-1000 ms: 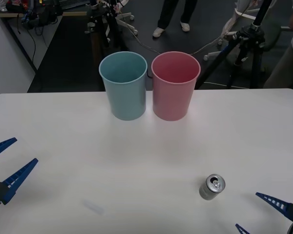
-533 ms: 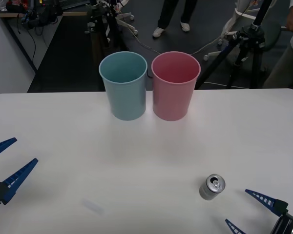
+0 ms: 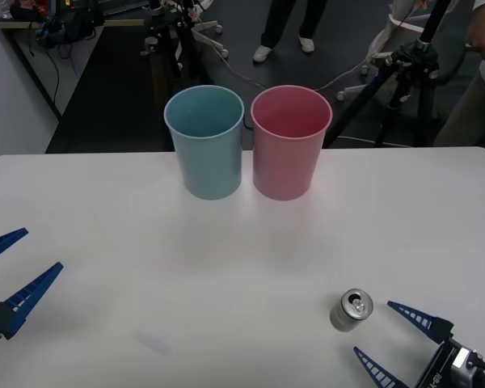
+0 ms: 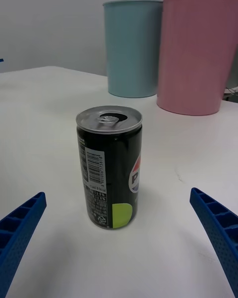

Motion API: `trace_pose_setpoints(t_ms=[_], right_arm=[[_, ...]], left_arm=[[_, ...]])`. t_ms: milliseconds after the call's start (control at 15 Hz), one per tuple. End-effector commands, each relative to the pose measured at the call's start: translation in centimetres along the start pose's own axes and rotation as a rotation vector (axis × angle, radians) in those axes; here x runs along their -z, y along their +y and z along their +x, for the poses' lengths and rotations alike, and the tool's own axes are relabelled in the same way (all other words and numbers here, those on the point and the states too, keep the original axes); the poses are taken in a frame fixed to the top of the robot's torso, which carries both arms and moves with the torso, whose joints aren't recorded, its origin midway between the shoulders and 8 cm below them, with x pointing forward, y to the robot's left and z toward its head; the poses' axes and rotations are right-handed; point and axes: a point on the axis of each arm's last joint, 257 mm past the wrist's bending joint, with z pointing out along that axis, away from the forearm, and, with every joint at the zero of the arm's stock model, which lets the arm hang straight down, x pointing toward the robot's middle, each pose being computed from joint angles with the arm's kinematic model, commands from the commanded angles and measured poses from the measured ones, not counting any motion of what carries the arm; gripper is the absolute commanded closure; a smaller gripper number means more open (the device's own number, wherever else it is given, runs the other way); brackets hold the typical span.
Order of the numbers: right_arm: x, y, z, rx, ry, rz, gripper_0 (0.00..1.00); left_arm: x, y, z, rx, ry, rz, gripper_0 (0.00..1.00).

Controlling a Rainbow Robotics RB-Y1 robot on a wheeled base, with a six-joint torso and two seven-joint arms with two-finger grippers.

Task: Grasp the object on the table and drop it into the matching bin: aluminum can to the light blue bin, PET bottle to the pink bin.

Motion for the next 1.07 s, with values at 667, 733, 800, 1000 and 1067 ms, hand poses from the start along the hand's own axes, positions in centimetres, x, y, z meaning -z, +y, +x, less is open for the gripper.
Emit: trace_pose_setpoints(t_ms=[667, 733, 800, 1000, 1067], right_arm=[[-4.3, 0.4, 0.0, 0.002, -0.008, -0.015, 0.0], [-4.7, 0.4, -0.1, -0.001, -0.011, -0.016, 0.0], [-5.1, 0.5, -0.1, -0.004, -0.013, -0.016, 0.0], [-6.5, 0.6, -0.3, -0.007, -0.021, -0.018, 0.0], [-6.9, 0.6, -0.5, -0.008, -0.027, -0.017, 0.0]], left_arm=[[0.0, 0.0, 0.0, 0.0, 0.0, 0.0, 0.0], [0.0, 0.0, 0.0, 0.0, 0.0, 0.0, 0.0], [0.0, 0.0, 0.0, 0.0, 0.0, 0.0, 0.0], [0.0, 0.0, 0.0, 0.0, 0.0, 0.0, 0.0], [0.0, 0.0, 0.0, 0.0, 0.0, 0.0, 0.0]])
